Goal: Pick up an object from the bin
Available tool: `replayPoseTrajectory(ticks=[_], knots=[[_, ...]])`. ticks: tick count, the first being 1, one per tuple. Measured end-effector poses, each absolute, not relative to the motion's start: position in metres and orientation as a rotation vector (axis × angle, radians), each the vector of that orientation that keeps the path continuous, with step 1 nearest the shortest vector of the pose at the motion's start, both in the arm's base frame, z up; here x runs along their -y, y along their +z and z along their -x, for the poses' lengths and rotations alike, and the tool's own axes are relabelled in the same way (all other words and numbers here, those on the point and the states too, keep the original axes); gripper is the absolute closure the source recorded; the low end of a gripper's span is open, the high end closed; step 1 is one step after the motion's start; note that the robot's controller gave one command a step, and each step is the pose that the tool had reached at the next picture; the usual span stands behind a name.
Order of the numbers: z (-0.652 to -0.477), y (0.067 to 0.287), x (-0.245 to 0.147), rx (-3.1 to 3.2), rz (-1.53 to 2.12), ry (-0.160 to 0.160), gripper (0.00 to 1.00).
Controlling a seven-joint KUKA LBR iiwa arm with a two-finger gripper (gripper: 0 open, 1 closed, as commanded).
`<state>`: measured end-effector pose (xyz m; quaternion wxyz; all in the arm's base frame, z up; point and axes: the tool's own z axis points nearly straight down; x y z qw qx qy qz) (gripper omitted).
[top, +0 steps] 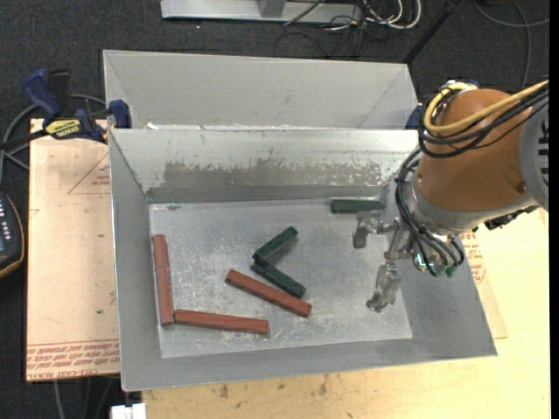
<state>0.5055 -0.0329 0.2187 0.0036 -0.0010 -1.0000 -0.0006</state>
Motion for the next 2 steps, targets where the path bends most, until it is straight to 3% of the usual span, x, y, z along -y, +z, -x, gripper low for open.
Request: replayPoseTrajectory(ticks=[1,2], knots=[[-0.509,0.168,-0.002,3.134,0.14,-0.004,0.0],[-0.515,0.066,-0.045,3.135,0.073,-0.003,0.0]])
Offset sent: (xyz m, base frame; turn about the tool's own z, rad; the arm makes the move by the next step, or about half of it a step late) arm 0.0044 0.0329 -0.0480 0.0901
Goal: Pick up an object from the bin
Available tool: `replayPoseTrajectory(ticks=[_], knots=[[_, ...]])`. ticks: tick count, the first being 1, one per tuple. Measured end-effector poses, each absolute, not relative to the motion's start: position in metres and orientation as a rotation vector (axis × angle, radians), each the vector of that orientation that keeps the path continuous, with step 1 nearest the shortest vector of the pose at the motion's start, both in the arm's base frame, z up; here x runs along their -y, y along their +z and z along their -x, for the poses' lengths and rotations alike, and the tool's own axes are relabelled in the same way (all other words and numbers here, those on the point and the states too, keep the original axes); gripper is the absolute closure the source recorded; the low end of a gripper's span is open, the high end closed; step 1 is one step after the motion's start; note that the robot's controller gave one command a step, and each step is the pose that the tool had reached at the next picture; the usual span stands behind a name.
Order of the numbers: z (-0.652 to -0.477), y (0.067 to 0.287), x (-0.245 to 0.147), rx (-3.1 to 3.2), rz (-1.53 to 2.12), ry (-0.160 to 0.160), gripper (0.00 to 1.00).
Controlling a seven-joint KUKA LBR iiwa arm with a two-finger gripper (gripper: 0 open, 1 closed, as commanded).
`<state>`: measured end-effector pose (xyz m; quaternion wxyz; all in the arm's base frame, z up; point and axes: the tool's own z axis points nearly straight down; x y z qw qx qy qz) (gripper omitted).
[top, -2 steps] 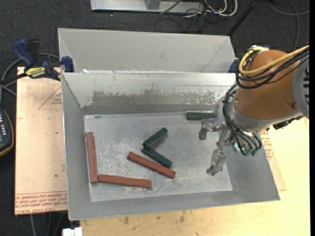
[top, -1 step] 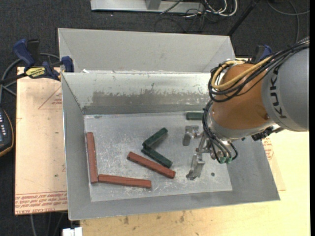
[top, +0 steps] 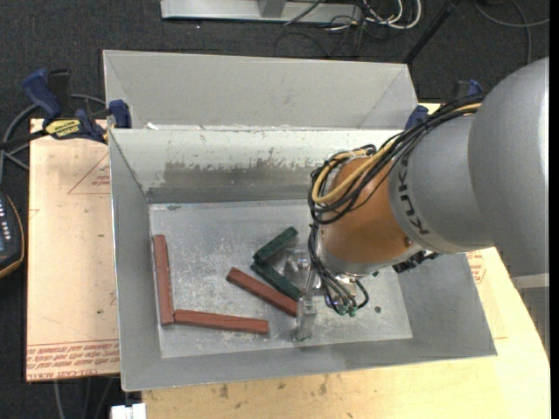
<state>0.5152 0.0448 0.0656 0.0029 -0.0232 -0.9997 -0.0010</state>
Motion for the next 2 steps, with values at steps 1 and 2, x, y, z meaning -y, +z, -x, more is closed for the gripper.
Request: replayPoseTrajectory(ticks=[1,2], knots=[[-0.5169,0.0698,-0.0431,3.14,0.077,-0.002,1.0],[-0.5169,0.0698,-0.0432,3.14,0.076,-0.001,1.0]])
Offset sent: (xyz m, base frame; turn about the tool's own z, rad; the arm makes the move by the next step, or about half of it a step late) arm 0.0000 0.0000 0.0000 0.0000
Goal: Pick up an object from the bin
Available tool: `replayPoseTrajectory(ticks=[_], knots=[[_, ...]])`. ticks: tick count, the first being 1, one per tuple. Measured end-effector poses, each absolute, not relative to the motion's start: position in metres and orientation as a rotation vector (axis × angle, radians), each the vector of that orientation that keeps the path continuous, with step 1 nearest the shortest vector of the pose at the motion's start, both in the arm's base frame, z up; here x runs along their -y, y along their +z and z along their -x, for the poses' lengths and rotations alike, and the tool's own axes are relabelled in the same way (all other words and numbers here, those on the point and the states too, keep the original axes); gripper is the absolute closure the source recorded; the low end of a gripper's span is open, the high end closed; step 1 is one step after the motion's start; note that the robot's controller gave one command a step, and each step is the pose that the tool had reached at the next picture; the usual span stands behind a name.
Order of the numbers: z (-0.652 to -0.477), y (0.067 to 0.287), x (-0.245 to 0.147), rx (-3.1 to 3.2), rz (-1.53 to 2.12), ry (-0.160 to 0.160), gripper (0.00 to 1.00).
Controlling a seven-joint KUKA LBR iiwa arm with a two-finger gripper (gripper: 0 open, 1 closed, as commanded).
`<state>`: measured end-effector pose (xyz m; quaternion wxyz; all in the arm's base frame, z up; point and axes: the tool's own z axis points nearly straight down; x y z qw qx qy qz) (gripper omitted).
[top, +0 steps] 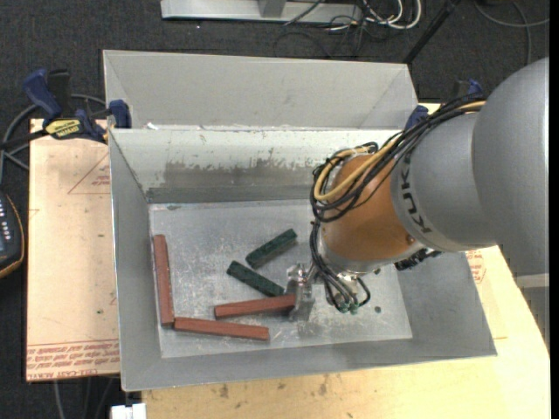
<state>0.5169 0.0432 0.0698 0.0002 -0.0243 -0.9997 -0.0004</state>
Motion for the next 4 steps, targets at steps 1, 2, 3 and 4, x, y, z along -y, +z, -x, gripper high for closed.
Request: replayPoseTrajectory(ticks=[1,2,3,4], knots=[[-0.517,0.07,-0.043,3.14,0.076,-0.001,1.0],[-0.524,0.203,-0.037,3.142,-0.253,-0.001,1.0],[-0.522,0.199,-0.037,3.134,-0.252,-0.001,0.0],[-0.53,0.114,-0.08,3.104,-0.449,-0.004,0.0]])
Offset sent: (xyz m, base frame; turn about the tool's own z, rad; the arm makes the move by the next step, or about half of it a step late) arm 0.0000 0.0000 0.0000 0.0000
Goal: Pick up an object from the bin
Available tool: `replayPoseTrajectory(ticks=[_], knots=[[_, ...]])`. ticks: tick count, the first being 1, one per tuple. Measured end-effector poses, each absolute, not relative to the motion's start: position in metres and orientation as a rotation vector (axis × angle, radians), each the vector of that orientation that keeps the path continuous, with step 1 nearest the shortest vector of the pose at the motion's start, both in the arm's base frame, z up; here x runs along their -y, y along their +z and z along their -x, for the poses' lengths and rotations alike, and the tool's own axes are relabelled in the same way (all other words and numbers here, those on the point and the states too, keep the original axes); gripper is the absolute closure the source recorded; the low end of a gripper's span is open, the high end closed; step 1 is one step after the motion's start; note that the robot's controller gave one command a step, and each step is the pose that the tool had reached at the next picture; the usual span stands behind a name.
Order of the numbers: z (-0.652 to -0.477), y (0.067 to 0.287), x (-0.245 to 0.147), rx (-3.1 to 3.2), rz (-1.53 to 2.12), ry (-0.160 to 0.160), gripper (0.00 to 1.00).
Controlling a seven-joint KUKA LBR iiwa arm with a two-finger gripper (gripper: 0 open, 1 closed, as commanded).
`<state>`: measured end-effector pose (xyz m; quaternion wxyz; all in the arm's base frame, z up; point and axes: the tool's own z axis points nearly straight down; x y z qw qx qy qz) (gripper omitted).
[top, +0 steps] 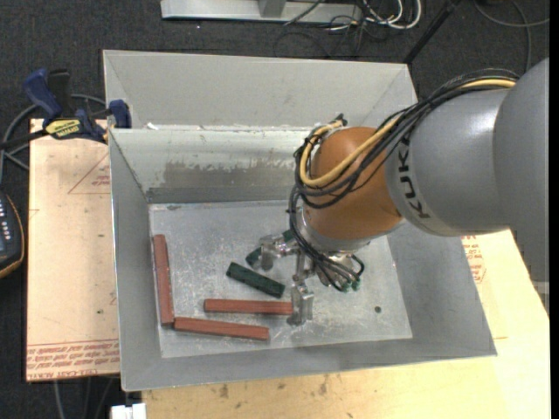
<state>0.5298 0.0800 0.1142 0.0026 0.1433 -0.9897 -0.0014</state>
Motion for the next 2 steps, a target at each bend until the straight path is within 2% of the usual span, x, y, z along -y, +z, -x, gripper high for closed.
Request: replayPoseTrajectory(ticks=[1,2], knots=[[-0.5488,0.0698,-0.0974,3.103,-0.541,-0.003,0.0],[-0.5497,0.0745,-0.0974,3.103,-0.541,-0.004,1.0]])
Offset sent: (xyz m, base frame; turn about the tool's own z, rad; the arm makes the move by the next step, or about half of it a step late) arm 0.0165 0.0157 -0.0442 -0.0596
